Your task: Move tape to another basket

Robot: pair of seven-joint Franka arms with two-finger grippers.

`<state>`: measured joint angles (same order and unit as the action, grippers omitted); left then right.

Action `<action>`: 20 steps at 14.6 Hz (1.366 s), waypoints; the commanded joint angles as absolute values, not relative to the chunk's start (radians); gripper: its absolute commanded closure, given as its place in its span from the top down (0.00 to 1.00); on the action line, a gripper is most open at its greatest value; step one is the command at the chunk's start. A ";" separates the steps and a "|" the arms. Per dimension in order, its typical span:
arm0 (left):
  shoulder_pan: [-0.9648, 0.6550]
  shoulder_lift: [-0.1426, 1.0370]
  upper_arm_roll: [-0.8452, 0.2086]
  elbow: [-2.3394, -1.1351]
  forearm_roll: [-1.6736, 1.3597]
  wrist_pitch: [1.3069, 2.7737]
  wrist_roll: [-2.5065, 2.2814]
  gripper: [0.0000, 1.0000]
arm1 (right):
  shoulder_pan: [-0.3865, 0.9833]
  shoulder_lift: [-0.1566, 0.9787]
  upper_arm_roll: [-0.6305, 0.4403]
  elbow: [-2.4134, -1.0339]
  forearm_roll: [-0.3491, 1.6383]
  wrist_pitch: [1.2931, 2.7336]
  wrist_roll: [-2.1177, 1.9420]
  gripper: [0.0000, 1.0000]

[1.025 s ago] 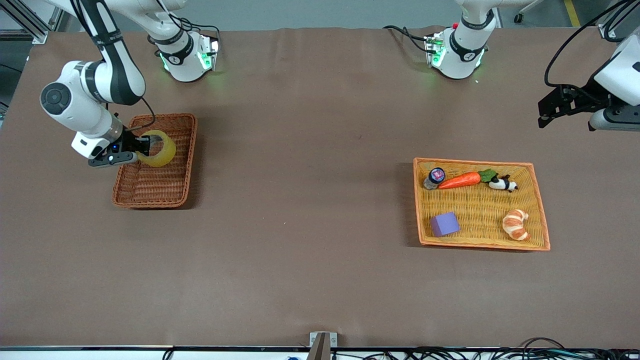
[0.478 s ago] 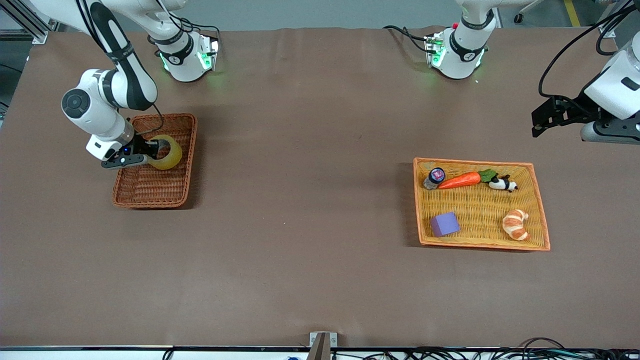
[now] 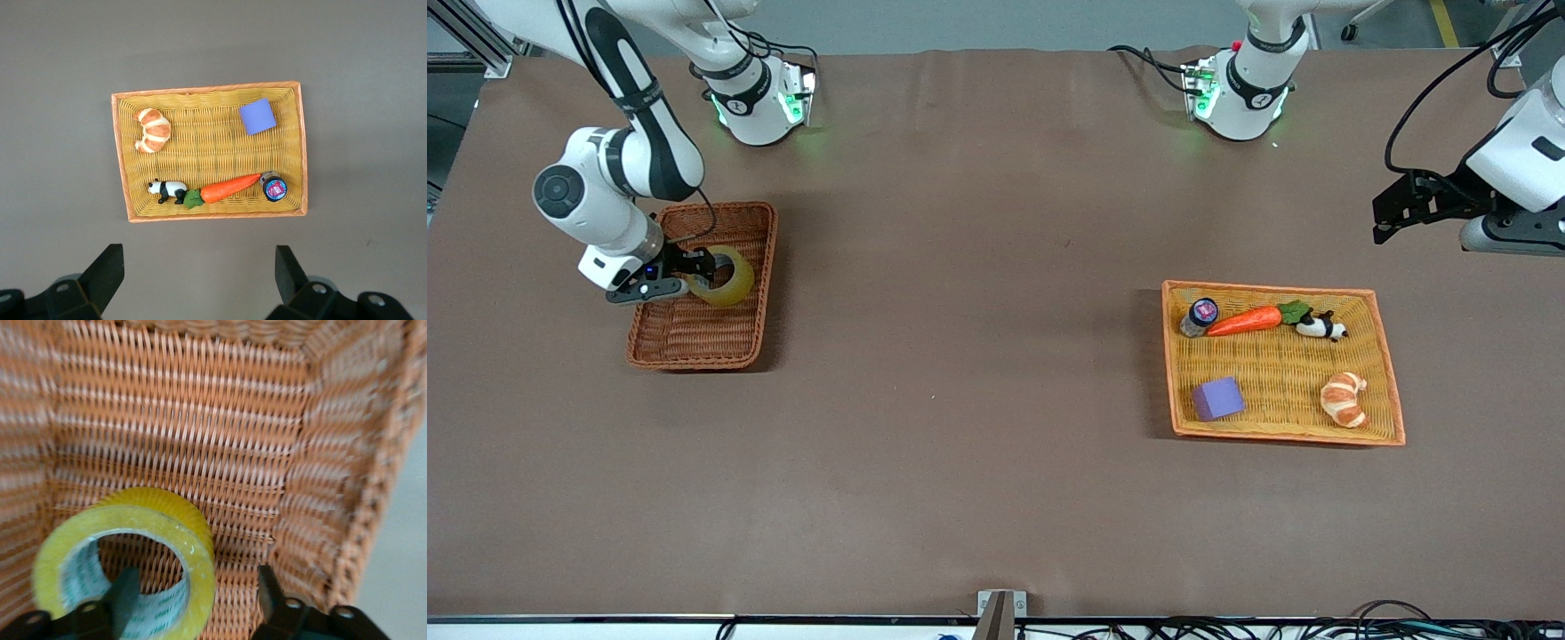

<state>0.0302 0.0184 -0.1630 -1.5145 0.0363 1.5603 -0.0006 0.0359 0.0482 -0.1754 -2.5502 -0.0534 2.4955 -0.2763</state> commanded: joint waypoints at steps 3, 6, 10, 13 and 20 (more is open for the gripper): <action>0.028 0.017 -0.169 -1.503 0.060 1.562 0.006 1.00 | 0.052 -0.064 -0.161 -2.207 -0.026 2.027 -0.146 1.00; 0.028 0.017 -0.169 -1.503 0.058 1.562 0.006 1.00 | 0.014 -0.060 -0.092 -1.977 -0.026 1.870 0.001 1.00; 0.026 0.017 -0.170 -1.503 0.058 1.562 -0.003 1.00 | -0.046 -0.052 -0.034 -1.749 -0.025 1.764 0.017 1.00; 0.032 0.017 -0.170 -1.505 0.058 1.560 0.009 1.00 | -0.041 -0.025 -0.034 -1.584 -0.023 1.657 0.018 1.00; 0.034 0.017 -0.170 -1.503 0.058 1.560 0.009 1.00 | -0.060 -0.011 -0.040 -1.482 0.043 1.507 0.086 1.00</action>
